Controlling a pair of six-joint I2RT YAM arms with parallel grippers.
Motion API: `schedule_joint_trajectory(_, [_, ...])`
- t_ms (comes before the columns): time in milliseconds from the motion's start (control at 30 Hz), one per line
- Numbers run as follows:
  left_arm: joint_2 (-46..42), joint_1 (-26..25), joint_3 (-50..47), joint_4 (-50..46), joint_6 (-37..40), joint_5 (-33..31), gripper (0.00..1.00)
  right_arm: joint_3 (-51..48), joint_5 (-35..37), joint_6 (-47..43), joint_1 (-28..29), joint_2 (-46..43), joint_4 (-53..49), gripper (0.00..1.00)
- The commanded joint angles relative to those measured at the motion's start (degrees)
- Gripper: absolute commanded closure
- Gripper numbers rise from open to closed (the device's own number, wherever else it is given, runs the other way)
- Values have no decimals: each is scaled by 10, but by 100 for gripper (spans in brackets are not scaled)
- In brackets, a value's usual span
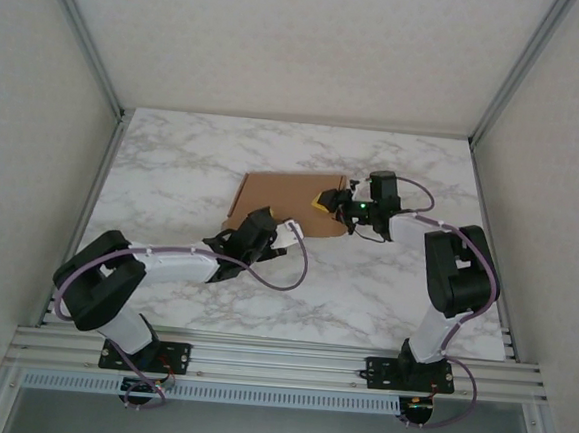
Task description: Fold the paper box
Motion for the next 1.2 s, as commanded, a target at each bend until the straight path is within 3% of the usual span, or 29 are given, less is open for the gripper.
schedule_joint_trajectory(0, [35,-5,-3,90,40,-68,26,-16,-21,39,14,-20,39,50])
schedule_joint_trajectory(233, [98,-15,2,218,65,-176,28,-31,-27,101,26,-16,103,51])
schedule_joint_trajectory(367, [117,-18,-55,409,137,-254,30,-44,-30,161,29,-16,164,52])
schedule_joint_trajectory(600, [140,-19,-81,566,220,-292,38,-40,-30,195,35,-28,180,52])
schedule_joint_trajectory(733, [124,-19,-68,522,221,-294,52,-39,-29,198,35,-34,170,50])
schedule_joint_trajectory(833, [90,-16,-68,488,193,-297,61,-38,-26,195,34,-41,158,41])
schedule_joint_trajectory(1000, [19,-4,-56,339,96,-267,65,-36,-9,165,33,-65,108,24])
schedule_joint_trajectory(1167, [-30,-2,-37,196,58,-231,66,-41,14,130,26,-111,68,6])
